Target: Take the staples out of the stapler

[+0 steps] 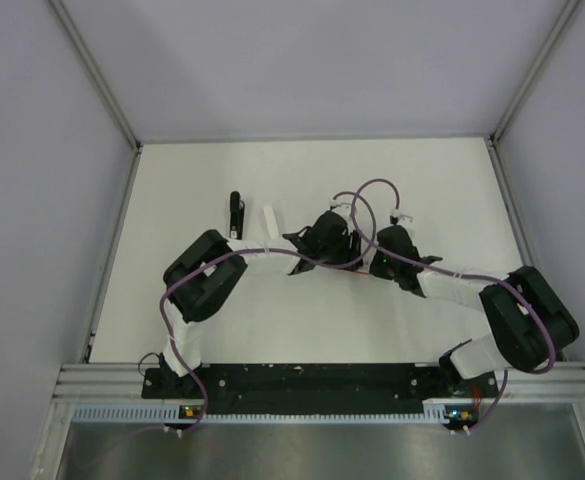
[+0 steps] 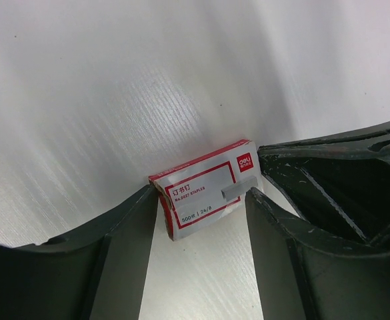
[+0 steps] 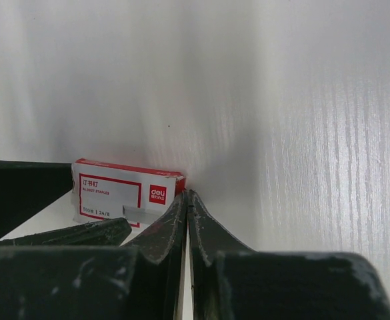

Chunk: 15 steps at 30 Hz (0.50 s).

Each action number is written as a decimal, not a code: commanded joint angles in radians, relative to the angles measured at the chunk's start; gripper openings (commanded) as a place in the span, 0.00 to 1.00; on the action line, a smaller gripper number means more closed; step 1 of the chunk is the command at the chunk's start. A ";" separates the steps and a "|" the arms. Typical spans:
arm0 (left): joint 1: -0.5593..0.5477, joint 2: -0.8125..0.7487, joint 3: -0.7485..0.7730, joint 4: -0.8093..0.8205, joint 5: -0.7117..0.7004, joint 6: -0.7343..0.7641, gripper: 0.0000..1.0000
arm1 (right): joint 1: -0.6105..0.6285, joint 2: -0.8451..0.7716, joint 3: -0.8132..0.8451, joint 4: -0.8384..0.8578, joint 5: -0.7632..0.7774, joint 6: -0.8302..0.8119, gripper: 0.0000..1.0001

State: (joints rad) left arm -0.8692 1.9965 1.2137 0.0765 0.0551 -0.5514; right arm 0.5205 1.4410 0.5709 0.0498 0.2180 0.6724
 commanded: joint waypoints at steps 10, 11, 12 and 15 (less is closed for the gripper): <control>0.044 -0.160 -0.100 -0.135 -0.046 0.027 0.77 | -0.033 -0.254 0.033 -0.206 0.104 -0.108 0.32; 0.047 -0.185 -0.103 -0.139 -0.046 0.031 0.77 | -0.034 -0.278 0.040 -0.217 0.109 -0.123 0.34; 0.045 -0.206 -0.109 -0.144 -0.046 0.037 0.78 | -0.034 -0.295 0.047 -0.228 0.112 -0.138 0.36; 0.048 -0.280 -0.117 -0.164 -0.093 0.059 0.80 | -0.034 -0.343 0.081 -0.263 0.115 -0.183 0.46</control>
State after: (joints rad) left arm -0.8249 1.8473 1.1061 -0.0490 0.0170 -0.5312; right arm 0.4946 1.1660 0.5762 -0.1577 0.2939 0.5690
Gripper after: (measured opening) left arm 0.792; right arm 0.400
